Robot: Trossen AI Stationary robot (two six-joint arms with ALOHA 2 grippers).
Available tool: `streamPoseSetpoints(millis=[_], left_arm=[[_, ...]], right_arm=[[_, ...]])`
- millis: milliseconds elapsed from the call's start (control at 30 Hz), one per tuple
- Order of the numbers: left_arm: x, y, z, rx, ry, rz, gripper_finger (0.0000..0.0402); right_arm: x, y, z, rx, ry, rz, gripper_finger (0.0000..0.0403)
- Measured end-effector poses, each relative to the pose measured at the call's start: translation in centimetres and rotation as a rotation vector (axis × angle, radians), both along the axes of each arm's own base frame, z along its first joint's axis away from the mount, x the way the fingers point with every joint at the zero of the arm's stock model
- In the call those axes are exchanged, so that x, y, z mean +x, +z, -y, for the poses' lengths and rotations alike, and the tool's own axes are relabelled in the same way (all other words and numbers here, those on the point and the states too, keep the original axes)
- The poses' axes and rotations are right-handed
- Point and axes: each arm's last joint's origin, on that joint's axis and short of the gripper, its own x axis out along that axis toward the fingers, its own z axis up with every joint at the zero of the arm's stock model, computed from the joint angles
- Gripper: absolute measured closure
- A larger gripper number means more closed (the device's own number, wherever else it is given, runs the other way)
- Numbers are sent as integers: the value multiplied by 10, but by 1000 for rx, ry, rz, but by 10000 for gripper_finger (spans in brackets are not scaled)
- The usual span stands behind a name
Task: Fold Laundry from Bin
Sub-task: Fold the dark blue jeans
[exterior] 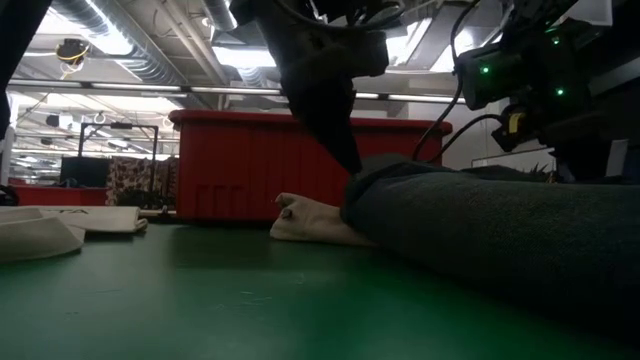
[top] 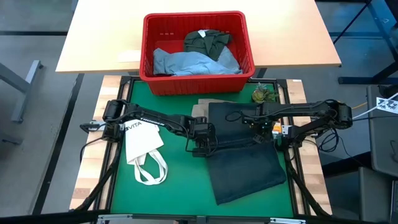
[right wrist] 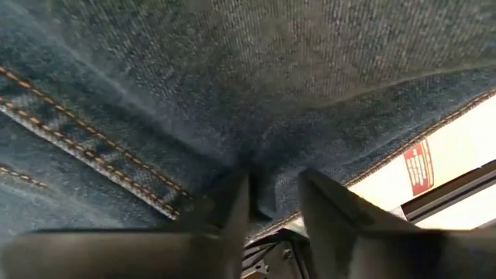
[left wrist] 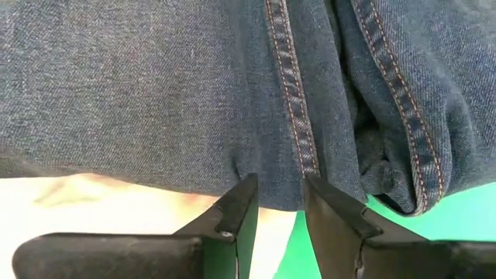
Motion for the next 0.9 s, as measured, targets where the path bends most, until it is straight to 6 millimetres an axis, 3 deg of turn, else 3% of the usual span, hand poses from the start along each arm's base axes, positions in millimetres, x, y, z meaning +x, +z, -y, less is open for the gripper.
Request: streamPoseSetpoints(millis=[167, 333, 633, 900], left_arm=[[1, 1, 0, 12, -13, 12, 302], [2, 1, -10, 37, 10, 14, 302], [12, 24, -32, 33, 72, 98, 302], [29, 49, -68, 43, 157, 341, 302]], right_arm=[[-1, 0, 0, 6, -1, -6, 201], [-4, 17, -3, 56, -8, -74, 162], [-2, 67, 3, -128, 50, 5, 154], [9, 68, 17, -449, 100, 22, 153]])
